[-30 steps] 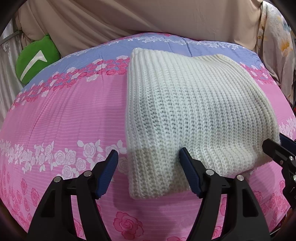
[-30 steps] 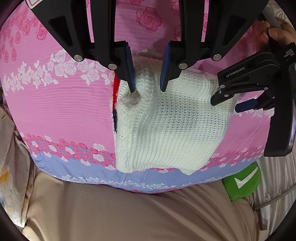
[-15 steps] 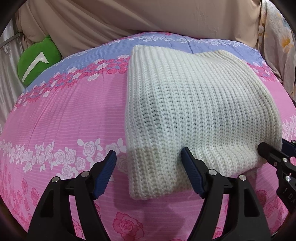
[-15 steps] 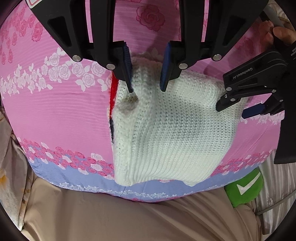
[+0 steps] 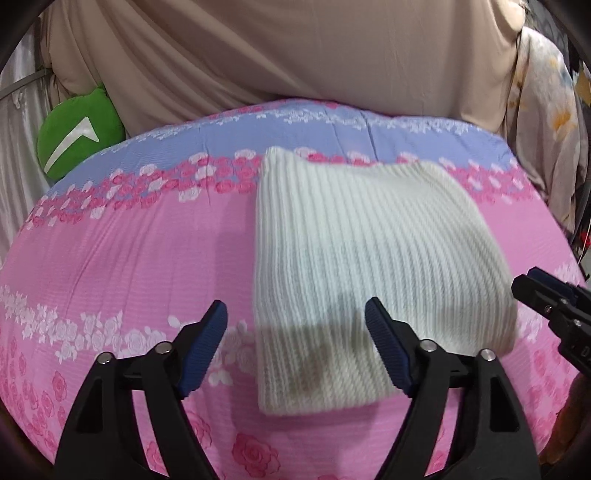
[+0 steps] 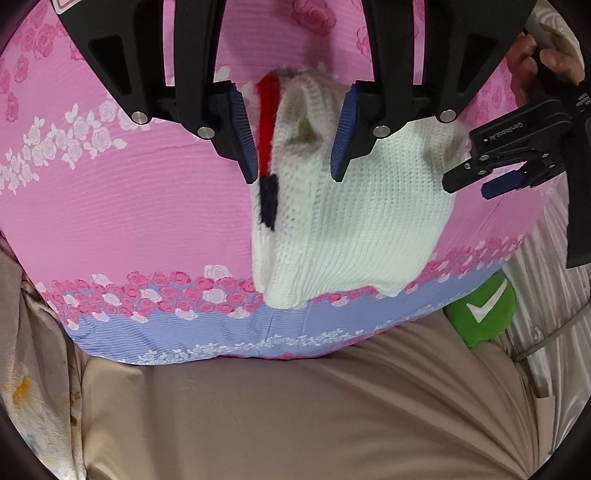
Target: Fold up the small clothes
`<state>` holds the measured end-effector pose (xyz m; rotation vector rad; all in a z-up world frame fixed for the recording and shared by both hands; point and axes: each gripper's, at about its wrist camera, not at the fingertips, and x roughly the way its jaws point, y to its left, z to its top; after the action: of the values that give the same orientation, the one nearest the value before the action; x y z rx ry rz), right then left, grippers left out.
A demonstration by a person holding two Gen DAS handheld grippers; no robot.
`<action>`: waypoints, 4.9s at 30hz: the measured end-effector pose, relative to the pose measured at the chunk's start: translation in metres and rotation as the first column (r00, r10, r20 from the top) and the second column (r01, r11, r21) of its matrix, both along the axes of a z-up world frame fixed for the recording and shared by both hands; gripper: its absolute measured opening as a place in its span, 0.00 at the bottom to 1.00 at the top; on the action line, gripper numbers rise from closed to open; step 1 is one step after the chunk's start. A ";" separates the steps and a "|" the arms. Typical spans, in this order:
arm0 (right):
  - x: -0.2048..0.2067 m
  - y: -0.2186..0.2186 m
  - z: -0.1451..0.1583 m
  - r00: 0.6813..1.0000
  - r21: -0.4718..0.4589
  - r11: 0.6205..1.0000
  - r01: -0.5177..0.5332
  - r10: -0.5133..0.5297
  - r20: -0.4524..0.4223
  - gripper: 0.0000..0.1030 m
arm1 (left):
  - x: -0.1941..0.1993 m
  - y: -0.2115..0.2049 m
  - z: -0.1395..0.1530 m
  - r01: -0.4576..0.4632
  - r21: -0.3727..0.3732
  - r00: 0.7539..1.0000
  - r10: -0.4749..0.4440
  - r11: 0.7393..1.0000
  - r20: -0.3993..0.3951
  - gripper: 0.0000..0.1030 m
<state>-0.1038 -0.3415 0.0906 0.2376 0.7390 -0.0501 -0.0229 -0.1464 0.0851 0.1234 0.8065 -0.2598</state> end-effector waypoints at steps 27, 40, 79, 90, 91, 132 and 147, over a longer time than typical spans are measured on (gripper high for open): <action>0.094 -0.035 -0.028 0.998 0.165 0.985 -0.045 0.053 -0.041 0.21 | 0.046 -0.005 -0.011 -0.017 -0.014 0.999 0.016 1.000 -0.038 0.77; 0.002 0.018 -0.052 0.994 -0.016 1.000 -0.013 0.012 -0.107 0.32 | 0.026 -0.007 -0.017 -0.016 0.012 0.999 0.016 1.000 -0.039 0.77; 0.059 -0.016 -0.051 0.993 0.208 0.978 -0.021 0.045 -0.107 0.71 | 0.064 0.004 -0.047 0.042 -0.240 0.979 -0.088 0.970 -0.185 0.93; 0.069 -0.018 -0.059 0.993 0.236 0.971 -0.048 0.072 -0.092 0.75 | 0.073 -0.007 -0.054 0.058 -0.234 0.978 -0.102 0.971 -0.180 0.96; 0.069 -0.017 -0.059 0.993 0.235 0.971 -0.050 0.073 -0.090 0.75 | 0.074 -0.008 -0.054 0.057 -0.235 0.978 -0.101 0.970 -0.180 0.96; 0.194 0.106 0.100 0.915 0.179 0.945 -0.274 0.199 0.350 0.53 | 0.149 0.130 0.132 0.225 -0.297 0.942 -0.128 0.928 0.311 0.66; 0.241 0.155 0.031 0.963 0.106 0.962 -0.251 0.237 0.127 0.24 | 0.204 0.176 0.027 0.010 -0.242 0.998 0.006 0.970 0.063 0.48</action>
<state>0.1375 -0.1863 0.1219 0.2612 0.6538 0.2426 0.1814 0.0293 0.1117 -0.0975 0.7057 -0.3527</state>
